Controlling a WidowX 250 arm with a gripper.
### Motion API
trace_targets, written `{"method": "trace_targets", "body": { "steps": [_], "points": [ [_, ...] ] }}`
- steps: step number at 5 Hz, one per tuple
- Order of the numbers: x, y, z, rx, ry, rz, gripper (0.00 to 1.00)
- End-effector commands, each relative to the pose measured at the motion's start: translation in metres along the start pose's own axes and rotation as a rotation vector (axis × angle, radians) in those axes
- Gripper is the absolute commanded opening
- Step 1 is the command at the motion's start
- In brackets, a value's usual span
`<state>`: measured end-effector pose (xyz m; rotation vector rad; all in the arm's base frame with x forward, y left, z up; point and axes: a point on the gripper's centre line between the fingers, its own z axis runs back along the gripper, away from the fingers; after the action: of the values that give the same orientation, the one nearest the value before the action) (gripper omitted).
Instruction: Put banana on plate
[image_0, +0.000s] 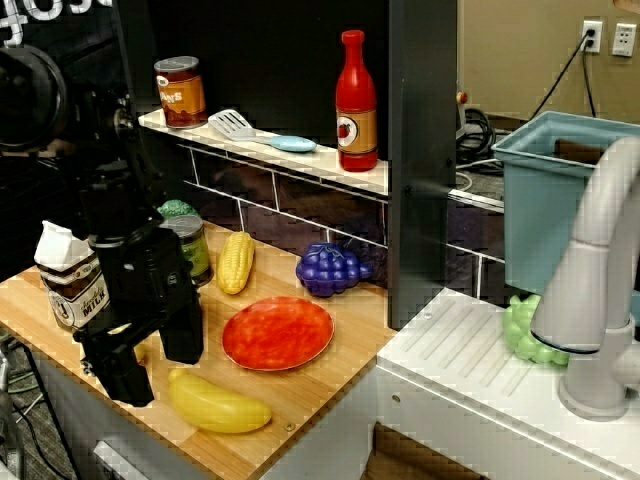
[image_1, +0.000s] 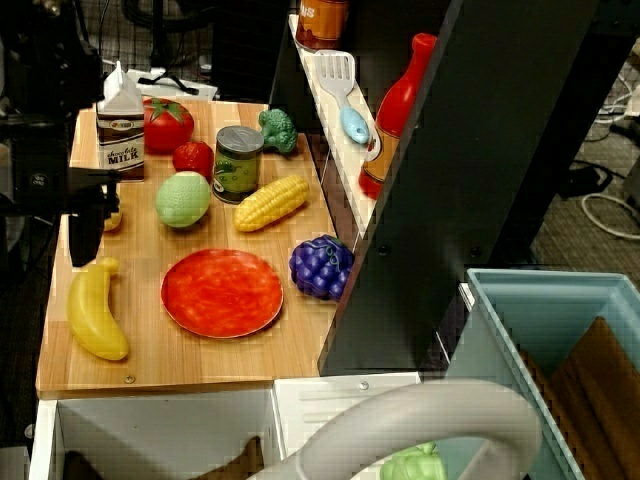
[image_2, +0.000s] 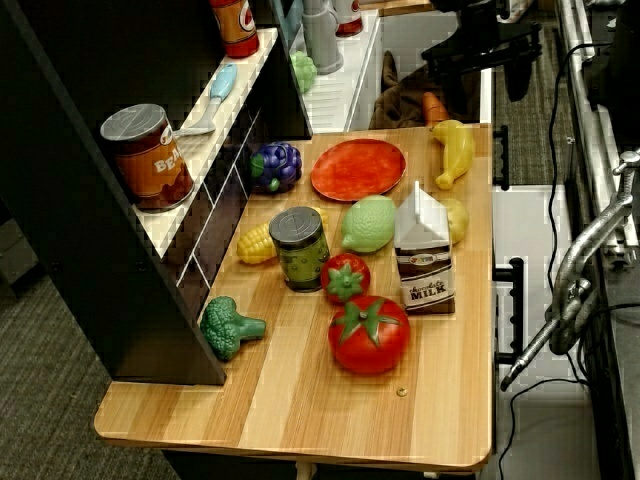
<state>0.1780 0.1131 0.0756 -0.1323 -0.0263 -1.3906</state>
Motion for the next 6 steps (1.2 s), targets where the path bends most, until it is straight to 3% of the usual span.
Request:
{"method": "trace_targets", "body": {
  "steps": [1,3,6],
  "points": [
    [0.001,0.024,-0.003,0.017,0.015,0.034,1.00],
    [-0.001,0.037,-0.004,0.022,0.015,0.049,1.00],
    [0.002,0.024,-0.017,0.034,0.033,0.028,1.00]
  ]
}}
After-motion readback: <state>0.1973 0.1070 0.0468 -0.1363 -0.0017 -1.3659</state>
